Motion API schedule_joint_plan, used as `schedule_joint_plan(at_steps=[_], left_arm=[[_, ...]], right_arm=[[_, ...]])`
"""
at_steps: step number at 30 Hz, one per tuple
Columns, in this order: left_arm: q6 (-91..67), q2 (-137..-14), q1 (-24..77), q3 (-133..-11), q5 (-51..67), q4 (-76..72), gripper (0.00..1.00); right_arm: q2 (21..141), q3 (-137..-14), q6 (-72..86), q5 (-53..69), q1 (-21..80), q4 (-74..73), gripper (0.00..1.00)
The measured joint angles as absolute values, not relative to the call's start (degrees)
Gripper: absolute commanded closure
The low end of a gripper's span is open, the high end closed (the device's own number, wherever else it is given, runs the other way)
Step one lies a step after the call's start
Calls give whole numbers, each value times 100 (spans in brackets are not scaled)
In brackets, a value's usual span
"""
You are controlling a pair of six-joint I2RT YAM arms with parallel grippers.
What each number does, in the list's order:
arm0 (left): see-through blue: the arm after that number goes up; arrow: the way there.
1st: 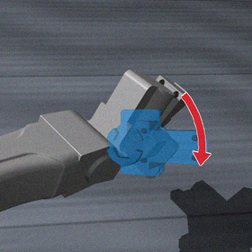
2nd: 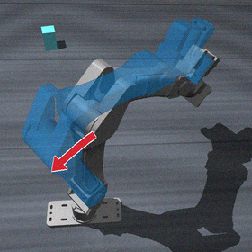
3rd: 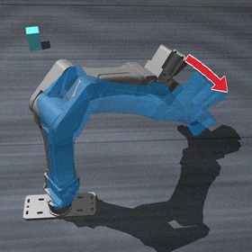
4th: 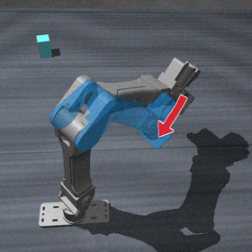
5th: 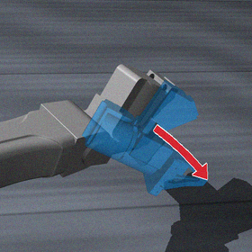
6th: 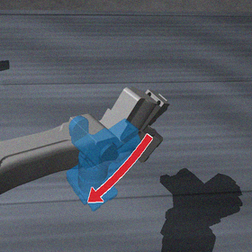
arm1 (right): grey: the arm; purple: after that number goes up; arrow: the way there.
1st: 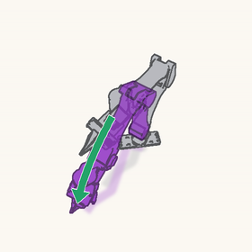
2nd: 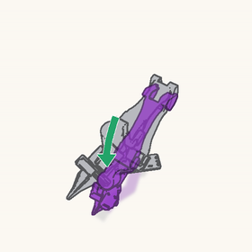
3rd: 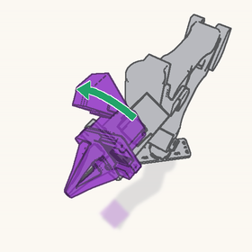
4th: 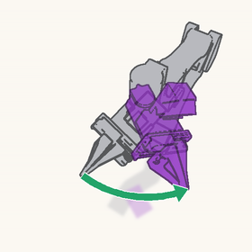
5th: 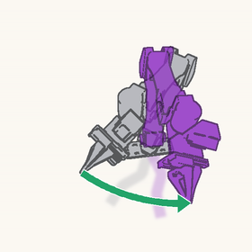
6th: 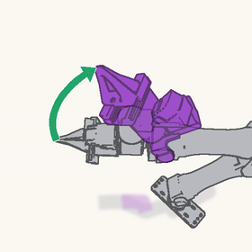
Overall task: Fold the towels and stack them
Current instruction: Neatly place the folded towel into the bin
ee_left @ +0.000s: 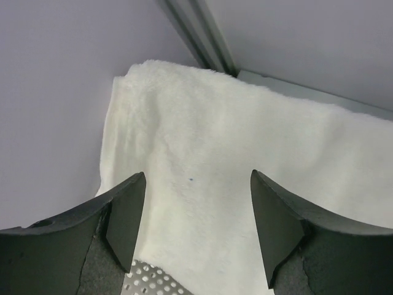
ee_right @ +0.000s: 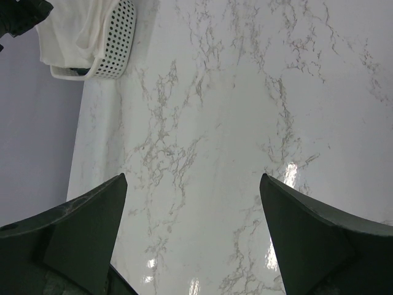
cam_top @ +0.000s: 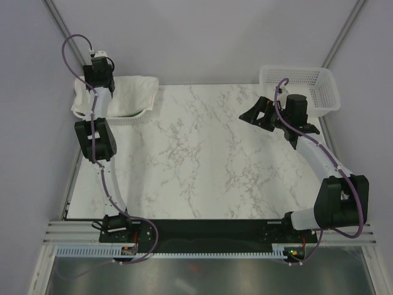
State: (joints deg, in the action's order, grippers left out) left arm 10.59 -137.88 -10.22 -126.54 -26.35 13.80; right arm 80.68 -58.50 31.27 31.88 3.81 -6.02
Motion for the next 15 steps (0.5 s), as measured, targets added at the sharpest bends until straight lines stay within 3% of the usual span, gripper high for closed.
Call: schedule_joint_plan(at_steps=[8, 15], left_arm=[[427, -12768, -220, -12223, -2178, 1702, 22], [-545, -12084, 569, -11065, -1428, 2045, 24]], right_arm=[[7942, -5776, 3138, 3103, 381, -602, 2], [7686, -5769, 3190, 3074, 395, -659, 2]])
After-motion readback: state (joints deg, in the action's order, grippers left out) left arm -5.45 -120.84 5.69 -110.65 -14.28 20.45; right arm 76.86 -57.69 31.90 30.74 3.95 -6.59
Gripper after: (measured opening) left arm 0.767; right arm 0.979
